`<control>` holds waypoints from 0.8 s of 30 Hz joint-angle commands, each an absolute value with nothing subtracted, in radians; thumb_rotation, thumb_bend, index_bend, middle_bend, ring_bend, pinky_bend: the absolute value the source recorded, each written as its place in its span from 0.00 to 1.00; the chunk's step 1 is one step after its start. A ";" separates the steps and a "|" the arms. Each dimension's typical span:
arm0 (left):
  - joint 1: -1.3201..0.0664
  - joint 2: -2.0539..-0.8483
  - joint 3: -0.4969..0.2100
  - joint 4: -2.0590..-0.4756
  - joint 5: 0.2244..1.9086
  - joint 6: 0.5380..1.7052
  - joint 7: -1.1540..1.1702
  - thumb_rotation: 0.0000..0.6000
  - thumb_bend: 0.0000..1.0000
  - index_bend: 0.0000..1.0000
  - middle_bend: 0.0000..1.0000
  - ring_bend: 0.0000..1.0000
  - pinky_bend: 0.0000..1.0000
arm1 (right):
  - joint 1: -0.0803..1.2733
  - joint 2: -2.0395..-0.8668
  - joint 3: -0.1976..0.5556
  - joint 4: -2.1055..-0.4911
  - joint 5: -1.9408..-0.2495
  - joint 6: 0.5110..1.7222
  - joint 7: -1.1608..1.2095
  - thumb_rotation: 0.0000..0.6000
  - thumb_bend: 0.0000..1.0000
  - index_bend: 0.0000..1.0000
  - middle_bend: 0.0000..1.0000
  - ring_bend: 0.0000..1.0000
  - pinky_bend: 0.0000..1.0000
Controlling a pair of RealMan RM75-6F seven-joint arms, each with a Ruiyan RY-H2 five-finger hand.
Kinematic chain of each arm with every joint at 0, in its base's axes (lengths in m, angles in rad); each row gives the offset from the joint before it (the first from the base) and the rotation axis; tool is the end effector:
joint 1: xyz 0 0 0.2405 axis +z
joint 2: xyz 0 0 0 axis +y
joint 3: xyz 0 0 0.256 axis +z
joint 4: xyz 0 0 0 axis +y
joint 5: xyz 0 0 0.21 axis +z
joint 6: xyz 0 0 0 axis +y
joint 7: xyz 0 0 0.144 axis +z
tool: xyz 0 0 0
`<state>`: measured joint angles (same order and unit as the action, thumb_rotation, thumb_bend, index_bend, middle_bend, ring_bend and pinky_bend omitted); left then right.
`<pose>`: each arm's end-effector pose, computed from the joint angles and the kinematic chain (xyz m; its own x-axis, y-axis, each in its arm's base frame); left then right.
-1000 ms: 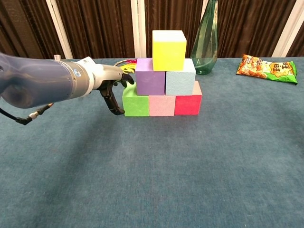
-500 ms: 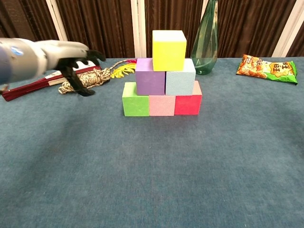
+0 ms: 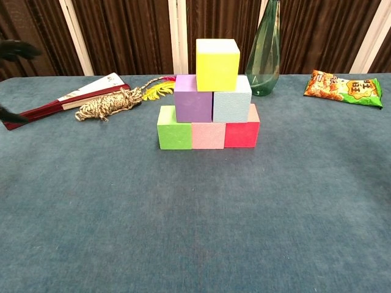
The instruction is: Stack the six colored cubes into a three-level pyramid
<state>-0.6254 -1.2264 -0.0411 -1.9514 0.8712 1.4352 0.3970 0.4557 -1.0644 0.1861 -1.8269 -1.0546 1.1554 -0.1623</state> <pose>-0.1920 0.2857 0.0987 0.3306 0.1386 0.9335 0.9423 0.0062 -0.3346 -0.2339 -0.2969 0.1437 0.2943 -0.1451 0.9446 -0.9553 -0.0142 0.2954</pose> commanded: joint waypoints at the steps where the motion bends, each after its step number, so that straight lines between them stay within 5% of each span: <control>1: -0.502 -1.181 0.043 -1.911 1.023 1.529 0.287 1.00 0.18 0.00 0.00 0.05 0.09 | 0.434 -1.089 0.169 -1.822 -1.094 1.196 -0.178 1.00 0.29 0.00 0.00 0.00 0.08; 16: -0.293 -1.157 0.115 -1.743 1.232 1.614 0.134 1.00 0.15 0.00 0.00 0.03 0.08 | 0.284 -1.171 0.040 -1.708 -1.316 1.386 -0.179 1.00 0.29 0.00 0.00 0.00 0.04; 24: -0.243 -1.134 0.104 -1.687 1.289 1.607 0.064 1.00 0.15 0.00 0.00 0.03 0.08 | 0.253 -1.197 0.032 -1.661 -1.383 1.422 -0.143 1.00 0.29 0.00 0.00 0.00 0.04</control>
<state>-0.2501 -1.1396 0.1093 -1.6943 1.2807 1.6106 0.0735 0.2564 -1.1942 0.0323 -1.6641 -1.3777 1.4188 -0.1468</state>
